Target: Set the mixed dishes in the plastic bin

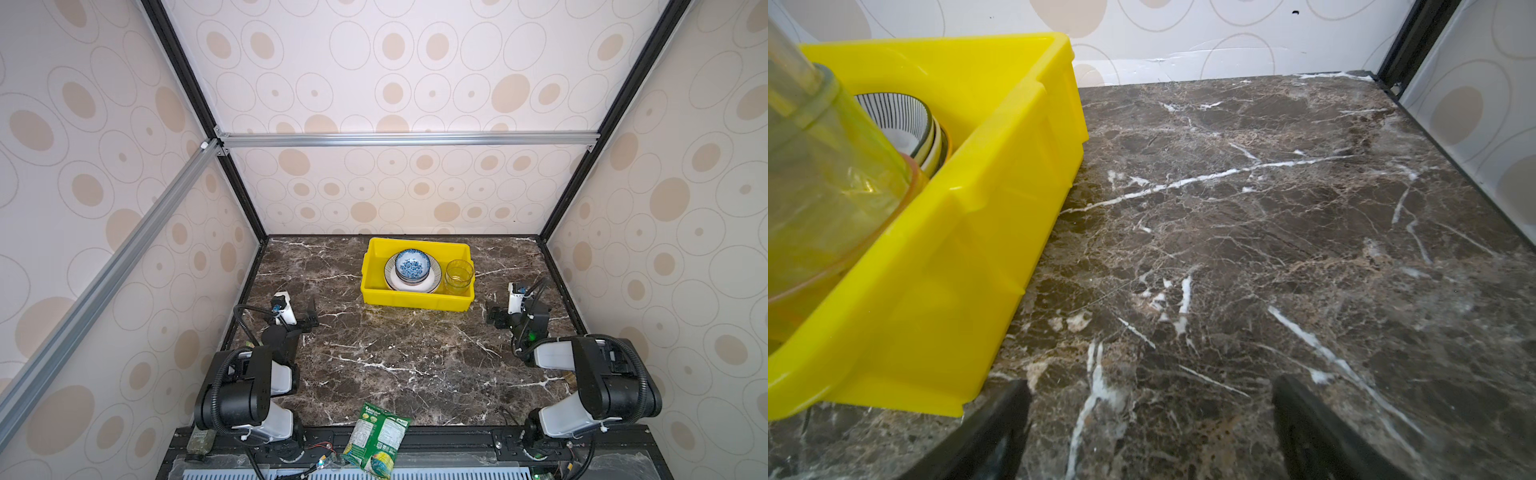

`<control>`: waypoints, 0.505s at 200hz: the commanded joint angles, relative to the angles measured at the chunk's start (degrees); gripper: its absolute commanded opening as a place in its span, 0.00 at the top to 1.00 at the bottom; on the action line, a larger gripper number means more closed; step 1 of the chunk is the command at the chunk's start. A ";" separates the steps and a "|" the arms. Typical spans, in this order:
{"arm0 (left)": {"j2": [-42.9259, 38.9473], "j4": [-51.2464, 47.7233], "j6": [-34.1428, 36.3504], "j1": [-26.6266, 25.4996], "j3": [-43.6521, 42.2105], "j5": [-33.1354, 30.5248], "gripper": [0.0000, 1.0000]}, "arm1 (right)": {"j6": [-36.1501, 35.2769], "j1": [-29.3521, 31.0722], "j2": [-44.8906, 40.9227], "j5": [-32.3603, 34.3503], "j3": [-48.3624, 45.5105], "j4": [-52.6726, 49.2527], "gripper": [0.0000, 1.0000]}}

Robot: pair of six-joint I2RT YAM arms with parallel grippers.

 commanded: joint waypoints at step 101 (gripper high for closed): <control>4.62 7.59 3.58 -3.33 -0.40 -6.66 0.01 | -1.52 1.11 0.13 2.44 1.38 0.17 0.00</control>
